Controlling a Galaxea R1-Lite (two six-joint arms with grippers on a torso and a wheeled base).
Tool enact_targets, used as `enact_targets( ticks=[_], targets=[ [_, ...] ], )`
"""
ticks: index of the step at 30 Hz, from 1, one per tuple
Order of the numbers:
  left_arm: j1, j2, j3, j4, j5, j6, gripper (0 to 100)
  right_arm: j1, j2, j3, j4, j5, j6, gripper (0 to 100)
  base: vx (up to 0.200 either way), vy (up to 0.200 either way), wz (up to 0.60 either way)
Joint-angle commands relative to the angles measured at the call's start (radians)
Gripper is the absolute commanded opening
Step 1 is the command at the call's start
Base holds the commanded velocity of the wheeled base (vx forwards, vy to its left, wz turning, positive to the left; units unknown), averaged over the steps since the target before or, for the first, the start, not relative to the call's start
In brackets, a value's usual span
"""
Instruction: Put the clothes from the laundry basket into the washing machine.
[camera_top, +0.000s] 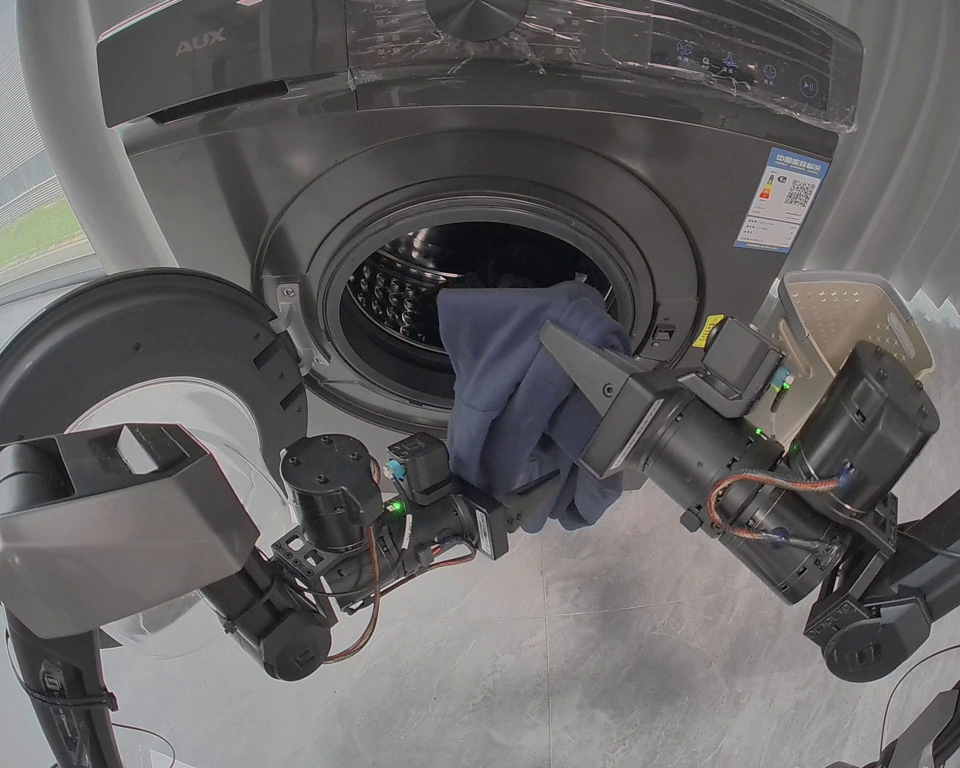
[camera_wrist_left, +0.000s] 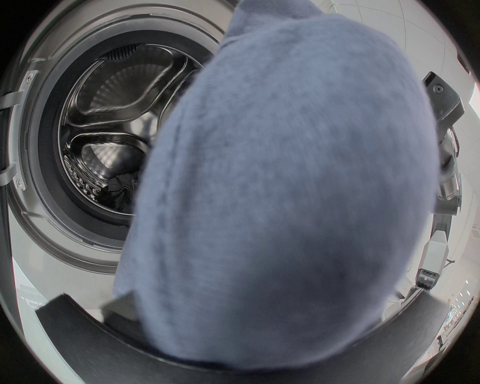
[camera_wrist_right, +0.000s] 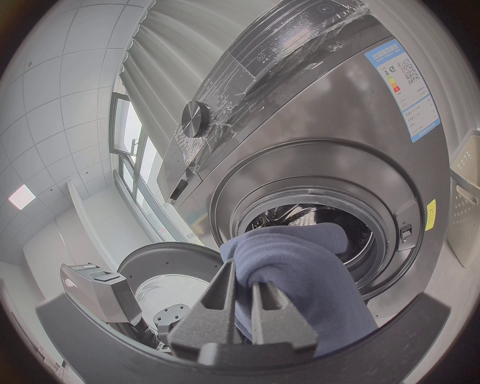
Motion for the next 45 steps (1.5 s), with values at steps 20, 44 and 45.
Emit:
enact_targets(
  ticks=[20,44,45],
  targets=[
    [-0.123,-0.366,0.318,0.005,0.001,0.001,0,-0.008,0.021,0.099,-0.002,0.022,0.000,0,0.000,0.000,0.00],
    [-0.131,-0.503,0.416,-0.097,0.008,0.007,0,-0.063,-0.071,0.236,-0.041,0.014,-0.001,100,0.000,0.000,0.00],
    [-0.128,-0.504,0.416,-0.098,0.008,0.007,0,-0.067,-0.073,0.237,-0.041,0.014,-0.001,100,0.000,0.000,0.00]
  ],
)
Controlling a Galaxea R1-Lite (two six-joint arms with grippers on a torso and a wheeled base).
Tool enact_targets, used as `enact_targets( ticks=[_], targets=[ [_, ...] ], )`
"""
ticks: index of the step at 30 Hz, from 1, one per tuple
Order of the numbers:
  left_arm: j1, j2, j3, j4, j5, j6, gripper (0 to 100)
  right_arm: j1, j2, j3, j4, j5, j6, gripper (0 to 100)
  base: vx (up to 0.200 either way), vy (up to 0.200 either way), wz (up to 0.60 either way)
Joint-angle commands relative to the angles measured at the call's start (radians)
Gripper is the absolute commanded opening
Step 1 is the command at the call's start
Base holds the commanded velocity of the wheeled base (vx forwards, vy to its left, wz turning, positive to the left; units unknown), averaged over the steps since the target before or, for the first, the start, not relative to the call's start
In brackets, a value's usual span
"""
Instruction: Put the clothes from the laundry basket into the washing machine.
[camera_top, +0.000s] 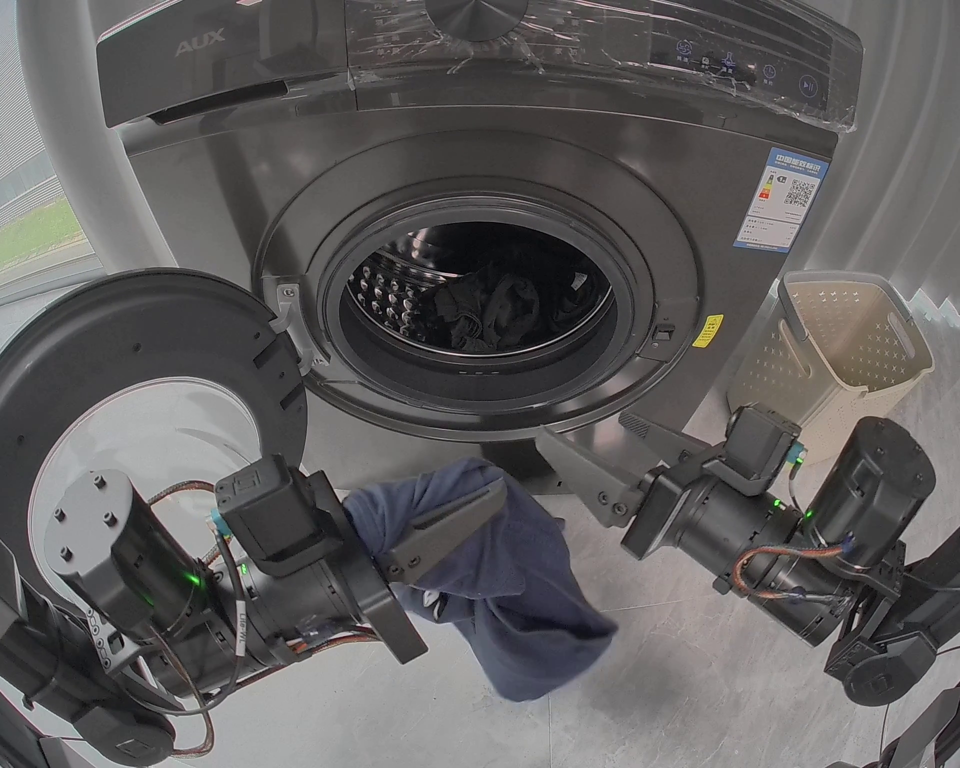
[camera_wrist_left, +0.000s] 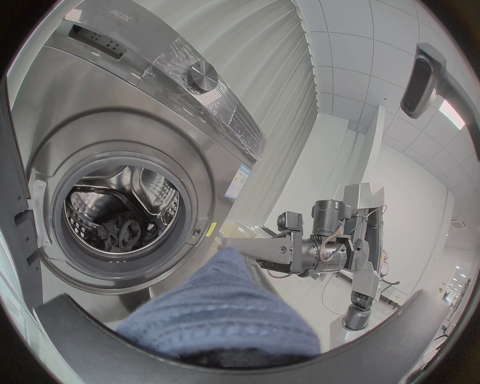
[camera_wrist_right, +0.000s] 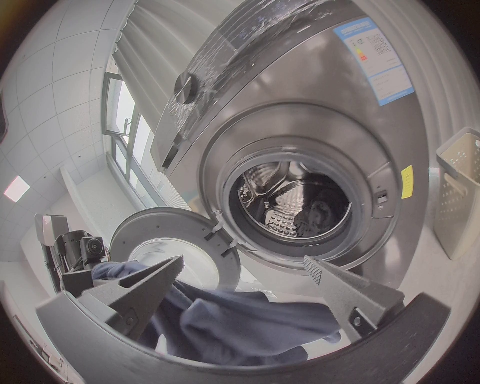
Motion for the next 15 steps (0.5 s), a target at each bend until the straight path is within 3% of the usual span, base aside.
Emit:
enact_targets(
  ticks=[1,7,10,15],
  targets=[
    [0.031,-0.011,-0.003,-0.009,0.001,-0.001,0,-0.041,-0.059,0.025,0.005,-0.001,-0.001,100,0.000,0.000,0.00],
    [0.076,-0.017,-0.072,-0.007,0.010,-0.002,0,-0.070,-0.076,0.078,0.007,0.001,-0.007,100,0.000,0.000,0.00],
    [0.079,-0.017,-0.113,-0.007,0.047,-0.004,0,-0.076,-0.071,0.100,0.005,0.001,-0.013,100,0.000,0.000,0.00],
    [0.077,-0.043,-0.133,-0.006,0.051,-0.004,0,-0.078,-0.061,0.130,0.010,0.004,-0.019,100,0.000,0.000,0.00]
  ],
)
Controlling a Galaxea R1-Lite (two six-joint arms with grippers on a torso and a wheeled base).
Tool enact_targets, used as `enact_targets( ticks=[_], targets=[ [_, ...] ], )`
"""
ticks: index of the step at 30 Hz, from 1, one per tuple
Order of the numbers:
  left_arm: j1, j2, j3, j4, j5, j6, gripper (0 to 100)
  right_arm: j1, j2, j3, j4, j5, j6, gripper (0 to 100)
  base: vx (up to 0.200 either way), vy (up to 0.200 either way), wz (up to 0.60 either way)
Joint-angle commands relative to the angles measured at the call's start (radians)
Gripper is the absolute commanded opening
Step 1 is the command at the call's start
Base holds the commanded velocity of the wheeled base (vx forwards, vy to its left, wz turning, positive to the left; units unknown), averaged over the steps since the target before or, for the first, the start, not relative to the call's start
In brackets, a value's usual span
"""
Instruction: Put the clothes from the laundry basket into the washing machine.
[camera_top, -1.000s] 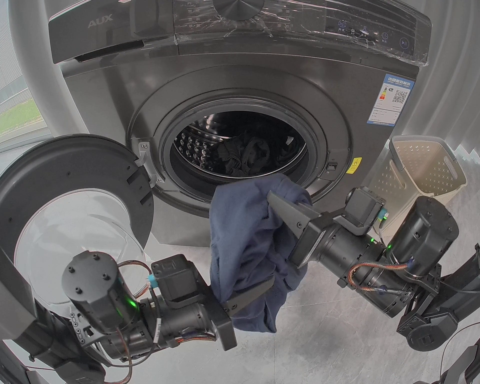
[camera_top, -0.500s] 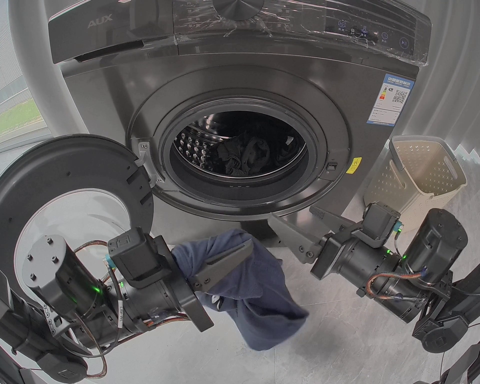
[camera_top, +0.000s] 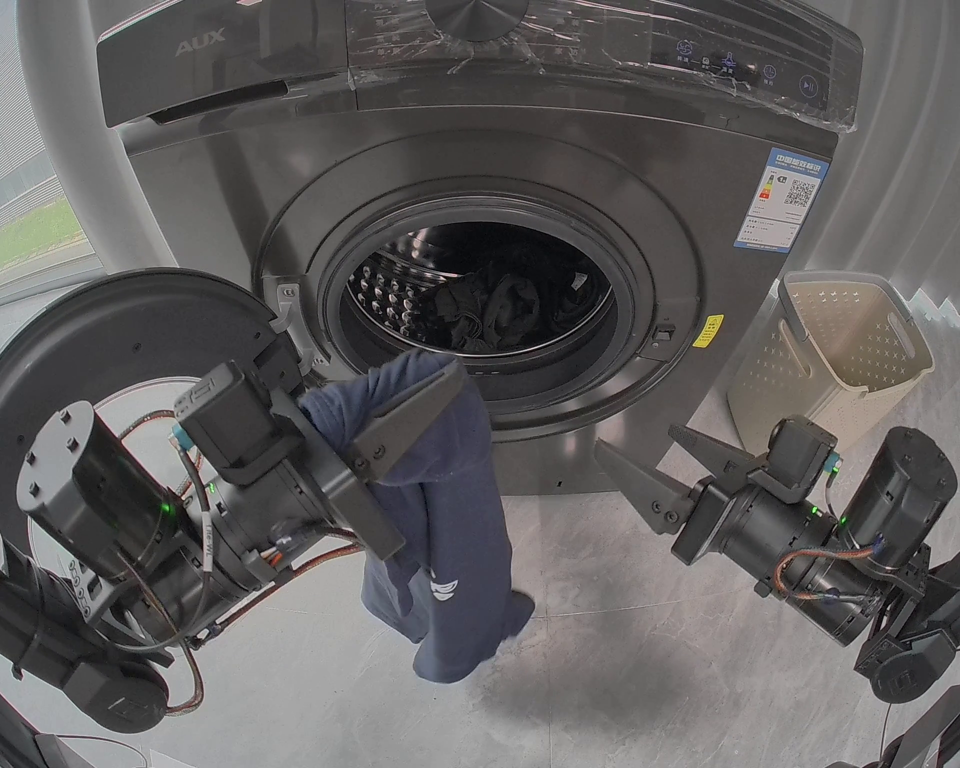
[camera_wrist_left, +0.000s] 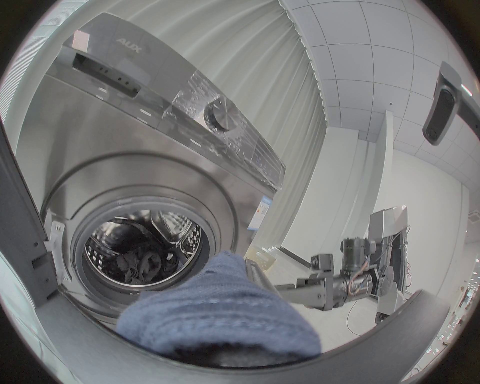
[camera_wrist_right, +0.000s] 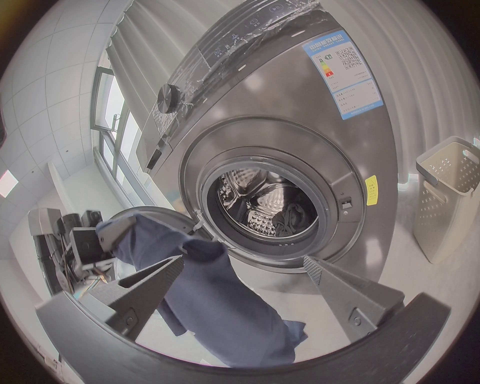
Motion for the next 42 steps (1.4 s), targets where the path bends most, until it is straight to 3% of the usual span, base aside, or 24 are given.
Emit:
enact_targets(
  ticks=[1,12,20,27,42],
  targets=[
    [-0.005,-0.032,-0.030,0.001,-0.001,0.001,0,-0.013,0.024,0.031,0.002,0.001,-0.014,100,0.000,0.000,0.00],
    [-0.014,-0.107,-0.022,0.010,-0.020,-0.001,0,-0.022,0.098,0.031,-0.013,0.021,-0.034,100,0.000,0.000,0.00],
    [-0.086,-0.110,0.032,0.009,-0.021,0.001,0,-0.019,0.159,-0.017,-0.018,0.023,-0.054,100,0.000,0.000,0.00],
    [-0.088,-0.132,0.081,0.010,-0.046,0.002,0,-0.018,0.214,-0.065,-0.018,0.027,-0.057,100,0.000,0.000,0.00],
    [-0.089,-0.189,0.082,0.039,-0.085,0.002,0,-0.005,0.440,-0.302,-0.021,0.044,-0.109,100,0.000,0.000,0.00]
  ],
)
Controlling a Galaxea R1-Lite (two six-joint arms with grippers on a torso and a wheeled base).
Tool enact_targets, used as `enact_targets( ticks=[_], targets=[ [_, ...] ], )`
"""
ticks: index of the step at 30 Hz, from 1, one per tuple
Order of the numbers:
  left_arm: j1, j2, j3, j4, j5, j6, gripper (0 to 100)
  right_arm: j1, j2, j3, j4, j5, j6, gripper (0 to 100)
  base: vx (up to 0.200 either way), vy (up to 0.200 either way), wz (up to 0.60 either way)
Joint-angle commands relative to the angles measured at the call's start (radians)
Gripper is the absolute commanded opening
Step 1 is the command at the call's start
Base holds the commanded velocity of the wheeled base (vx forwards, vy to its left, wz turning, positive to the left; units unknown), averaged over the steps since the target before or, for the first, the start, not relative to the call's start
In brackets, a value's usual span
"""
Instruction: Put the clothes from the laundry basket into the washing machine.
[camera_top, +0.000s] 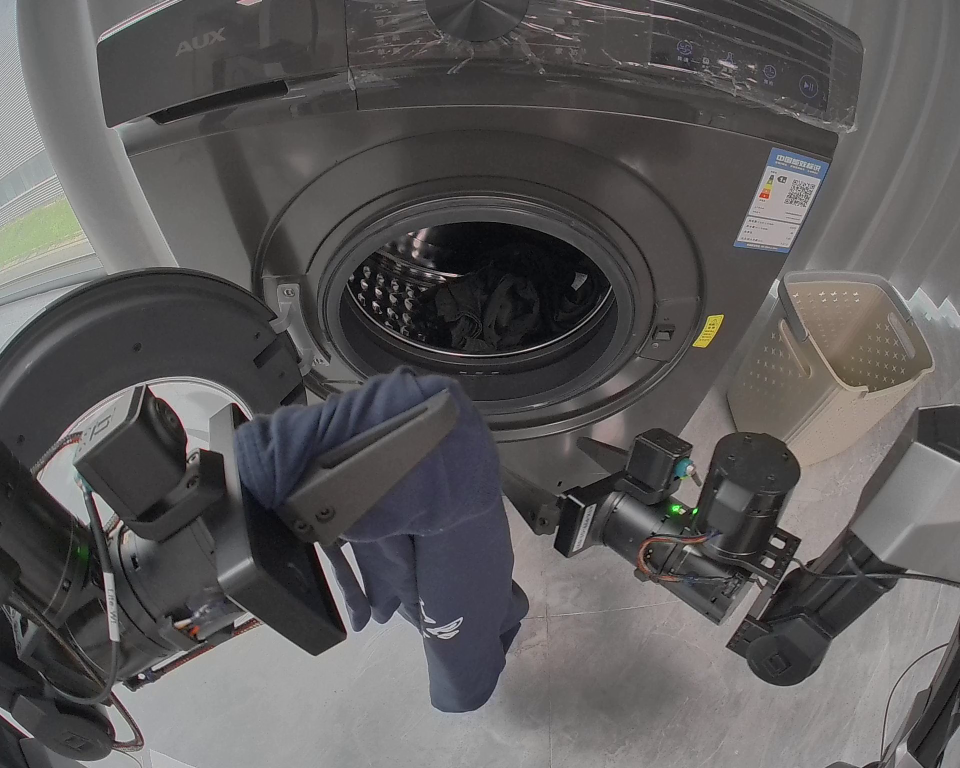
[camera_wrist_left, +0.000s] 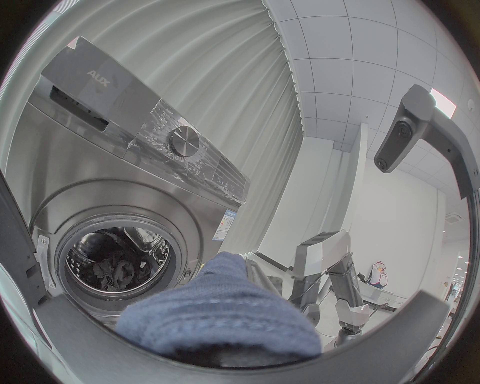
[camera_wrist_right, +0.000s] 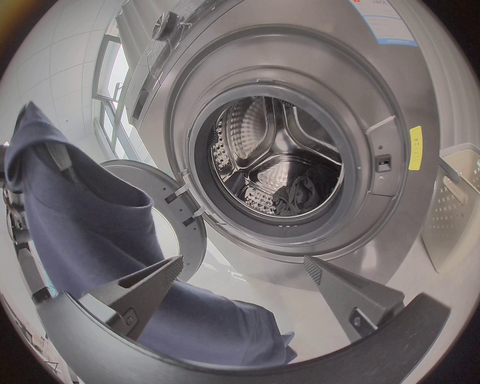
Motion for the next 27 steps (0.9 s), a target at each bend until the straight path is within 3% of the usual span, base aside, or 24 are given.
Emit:
enact_targets(
  ticks=[1,6,12,21,27],
  targets=[
    [0.000,-0.016,-0.001,0.000,-0.009,-0.002,0,0.016,0.089,-0.048,-0.004,0.007,-0.005,100,0.000,0.000,0.00],
    [0.014,-0.005,-0.011,0.002,-0.002,-0.003,0,0.074,0.089,0.009,-0.038,0.039,-0.003,100,0.000,0.000,0.00],
    [0.041,0.004,-0.029,0.011,0.008,-0.006,0,0.128,0.071,0.071,-0.059,0.037,0.000,100,0.000,0.000,0.00],
    [0.111,0.038,-0.087,0.006,0.013,-0.008,0,0.145,0.053,0.102,-0.069,0.039,0.011,100,0.000,0.000,0.00],
    [0.115,0.036,-0.101,0.006,0.030,-0.006,0,0.145,0.059,0.104,-0.081,0.040,0.014,100,0.000,0.000,0.00]
  ],
)
